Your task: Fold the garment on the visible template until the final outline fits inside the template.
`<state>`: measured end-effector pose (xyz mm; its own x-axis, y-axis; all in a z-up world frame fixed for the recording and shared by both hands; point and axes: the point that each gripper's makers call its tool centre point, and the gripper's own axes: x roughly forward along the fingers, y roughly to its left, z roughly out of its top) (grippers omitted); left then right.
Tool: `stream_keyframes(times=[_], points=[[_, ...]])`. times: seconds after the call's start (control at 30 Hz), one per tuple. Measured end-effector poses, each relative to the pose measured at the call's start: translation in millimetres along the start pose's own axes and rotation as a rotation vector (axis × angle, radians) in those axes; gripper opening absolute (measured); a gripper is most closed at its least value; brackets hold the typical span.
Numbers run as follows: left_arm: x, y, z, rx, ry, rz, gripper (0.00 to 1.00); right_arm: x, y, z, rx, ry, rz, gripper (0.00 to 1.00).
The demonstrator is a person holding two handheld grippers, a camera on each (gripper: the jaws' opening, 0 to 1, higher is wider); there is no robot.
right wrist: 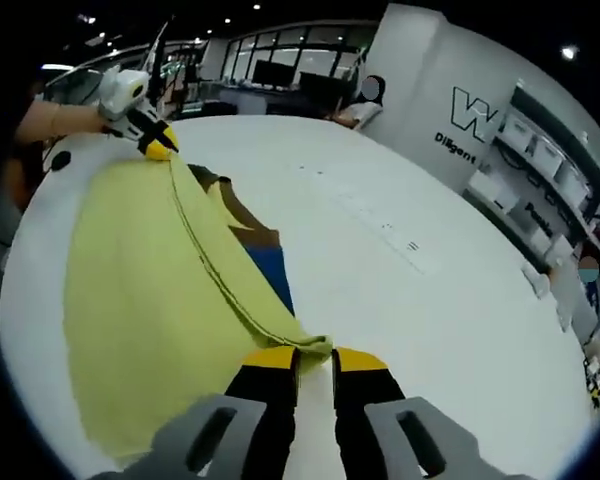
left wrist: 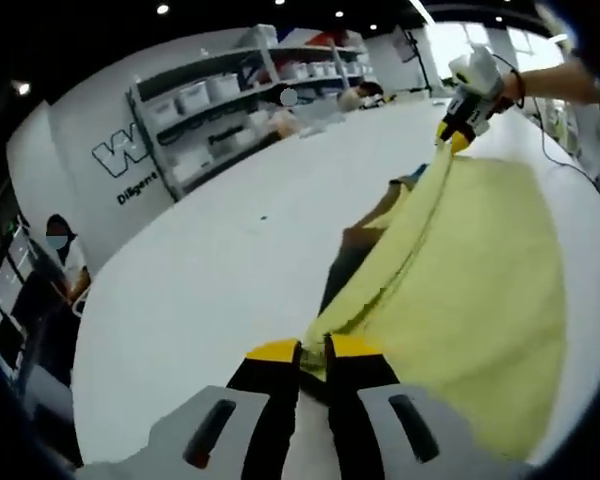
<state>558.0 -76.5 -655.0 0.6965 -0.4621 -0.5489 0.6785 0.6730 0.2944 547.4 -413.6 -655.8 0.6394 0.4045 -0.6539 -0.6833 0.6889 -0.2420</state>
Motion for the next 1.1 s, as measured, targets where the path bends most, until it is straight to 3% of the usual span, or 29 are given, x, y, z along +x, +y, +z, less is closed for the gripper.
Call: stream_keyframes(times=[0.1,0.2,0.27,0.4,0.47,0.53,0.6,0.67,0.87,1.1], points=[[3,2.8,0.3,-0.068,-0.005,0.029,0.06,1,-3,3.0,0.065,-0.025,-0.007,0.00],[5,16.4,-0.5,-0.258,-0.021,0.110,0.06,5,-12,0.3,0.194,-0.034,-0.046,0.00],[6,20.1,-2.2,-0.328,-0.023,0.130,0.06,8,-14,-1.0,0.259,-0.043,-0.057,0.00],[10,22.1,-6.3,-0.319,-0.003,0.164,0.06,14,-16,-4.2,0.347,-0.057,-0.077,0.00],[9,26.3,-8.0,-0.356,0.001,0.200,0.06,16,-18,-5.9,0.402,-0.053,-0.097,0.00],[10,29.1,-9.7,-0.440,-0.004,0.222,0.06,19,-17,-9.5,0.455,-0.026,-0.112,0.00],[11,29.3,-13.9,-0.575,-0.010,0.224,0.07,22,-16,-12.3,0.505,-0.001,-0.117,0.00],[12,29.5,-17.2,-0.679,-0.021,0.214,0.09,25,-18,-11.5,0.523,-0.010,-0.128,0.00],[7,36.3,-19.5,-0.622,-0.012,0.232,0.21,24,-19,-10.2,0.562,-0.010,-0.138,0.00],[-8,41.7,-14.3,-0.657,-0.026,0.234,0.31,19,-12,-6.5,0.682,-0.030,-0.123,0.15]])
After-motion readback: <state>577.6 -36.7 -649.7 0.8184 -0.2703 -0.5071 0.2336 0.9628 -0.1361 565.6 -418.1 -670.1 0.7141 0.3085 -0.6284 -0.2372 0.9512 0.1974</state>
